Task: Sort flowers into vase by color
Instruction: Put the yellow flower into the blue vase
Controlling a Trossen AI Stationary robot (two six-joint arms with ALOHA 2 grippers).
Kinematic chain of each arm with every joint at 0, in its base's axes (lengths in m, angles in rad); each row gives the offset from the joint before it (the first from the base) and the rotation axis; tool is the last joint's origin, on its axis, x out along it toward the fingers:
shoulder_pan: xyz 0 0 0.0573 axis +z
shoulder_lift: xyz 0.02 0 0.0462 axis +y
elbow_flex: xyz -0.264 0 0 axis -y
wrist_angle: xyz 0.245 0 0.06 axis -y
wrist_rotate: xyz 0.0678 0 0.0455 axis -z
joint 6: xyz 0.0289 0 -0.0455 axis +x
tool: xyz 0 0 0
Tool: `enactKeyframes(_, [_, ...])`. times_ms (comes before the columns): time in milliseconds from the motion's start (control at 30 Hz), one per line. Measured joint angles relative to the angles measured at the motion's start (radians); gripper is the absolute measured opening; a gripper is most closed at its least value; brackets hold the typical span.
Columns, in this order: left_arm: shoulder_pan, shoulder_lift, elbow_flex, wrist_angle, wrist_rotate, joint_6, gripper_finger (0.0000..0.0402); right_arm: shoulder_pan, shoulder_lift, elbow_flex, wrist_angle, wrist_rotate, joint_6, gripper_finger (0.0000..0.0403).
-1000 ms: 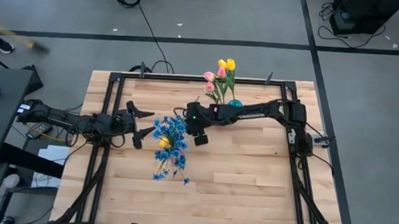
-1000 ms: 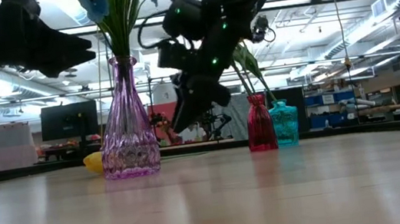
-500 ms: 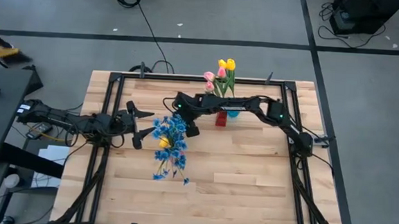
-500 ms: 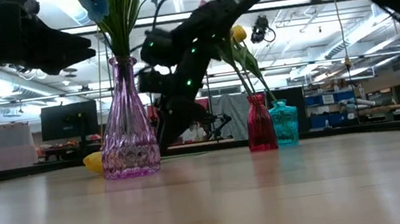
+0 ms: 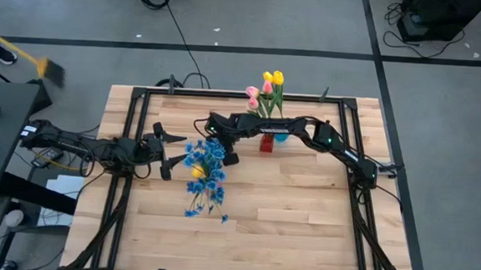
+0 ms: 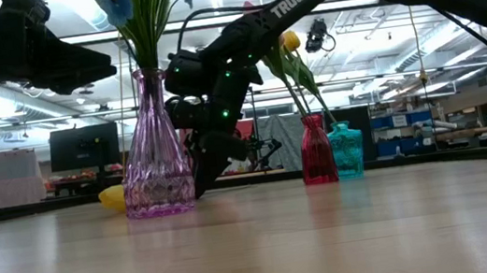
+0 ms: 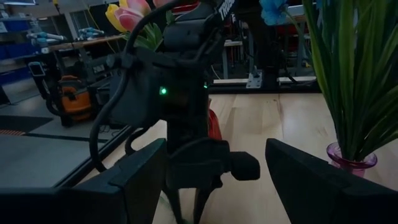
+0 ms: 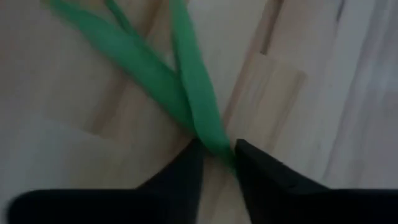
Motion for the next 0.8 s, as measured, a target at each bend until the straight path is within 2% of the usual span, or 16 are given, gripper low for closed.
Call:
enactKeyframes(133, [0.000, 0.000, 0.000, 0.002, 0.000, 0.000, 0.0280, 0.003, 0.000, 0.000, -0.024, -0.001, 0.008, 0.0029])
enactKeyframes(200, [0.000, 0.000, 0.000, 0.002, 0.000, 0.000, 0.0280, 0.008, 0.000, 0.000, -0.033, 0.003, 0.020, 0.0011])
enactKeyframes(333, [0.000, 0.000, 0.000, 0.005, 0.000, -0.001, 0.0280, 0.025, -0.001, 0.001, -0.036, 0.038, 0.046, 0.0018])
enactKeyframes(433, [0.000, 0.000, 0.000, 0.007, 0.000, -0.013, 0.0280, 0.031, -0.019, -0.004, -0.039, 0.060, 0.070, 0.0007])
enactKeyframes(800, [0.000, -0.002, 0.000, 0.010, 0.005, -0.024, 0.0280, -0.001, -0.178, -0.003, 0.148, 0.063, 0.254, 0.0004])
